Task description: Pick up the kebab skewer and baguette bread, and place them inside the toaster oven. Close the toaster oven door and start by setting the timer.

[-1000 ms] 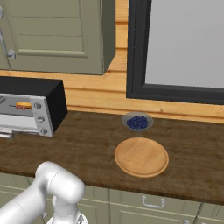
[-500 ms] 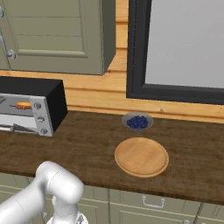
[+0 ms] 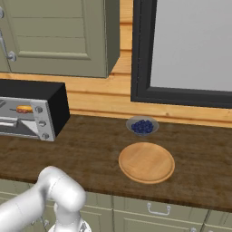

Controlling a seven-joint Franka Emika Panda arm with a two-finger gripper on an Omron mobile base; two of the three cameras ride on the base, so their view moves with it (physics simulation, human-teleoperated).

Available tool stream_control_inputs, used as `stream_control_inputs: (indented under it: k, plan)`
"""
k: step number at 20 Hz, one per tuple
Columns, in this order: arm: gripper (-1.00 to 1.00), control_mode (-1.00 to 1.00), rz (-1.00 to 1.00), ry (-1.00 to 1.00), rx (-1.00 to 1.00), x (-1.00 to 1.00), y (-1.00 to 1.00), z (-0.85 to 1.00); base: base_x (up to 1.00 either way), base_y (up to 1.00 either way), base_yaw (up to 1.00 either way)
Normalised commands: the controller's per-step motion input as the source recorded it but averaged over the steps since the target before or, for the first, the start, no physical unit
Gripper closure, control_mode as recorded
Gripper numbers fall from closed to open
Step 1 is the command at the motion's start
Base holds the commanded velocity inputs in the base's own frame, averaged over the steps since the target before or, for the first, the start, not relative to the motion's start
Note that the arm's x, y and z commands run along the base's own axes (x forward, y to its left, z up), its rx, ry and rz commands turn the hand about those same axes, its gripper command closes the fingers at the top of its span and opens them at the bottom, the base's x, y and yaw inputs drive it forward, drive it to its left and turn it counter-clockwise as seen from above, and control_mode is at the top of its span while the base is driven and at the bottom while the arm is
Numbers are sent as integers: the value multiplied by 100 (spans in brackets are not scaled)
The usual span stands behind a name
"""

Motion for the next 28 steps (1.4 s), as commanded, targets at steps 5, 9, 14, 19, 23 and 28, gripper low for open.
stream_control_inputs:
  k: [5, 9, 14, 19, 23, 28]
  plan:
    - [-100, -100, 0, -3, 0, 55, -22, 0, 0, 0, 0]
    - [-100, -100, 0, -5, 0, 43, -18, 0, 0, 0, 0]
    - [-100, -100, 0, -2, 0, 43, -4, 0, 0, 0, 0]
    - [-100, -100, 0, 0, 0, 31, -3, 0, 0, 0, 0]
    - [-100, -100, 0, 0, 0, 20, 0, 0, 0, 0, 0]
    - [-100, -100, 0, 0, 0, 19, 0, 0, 0, 0, 0]
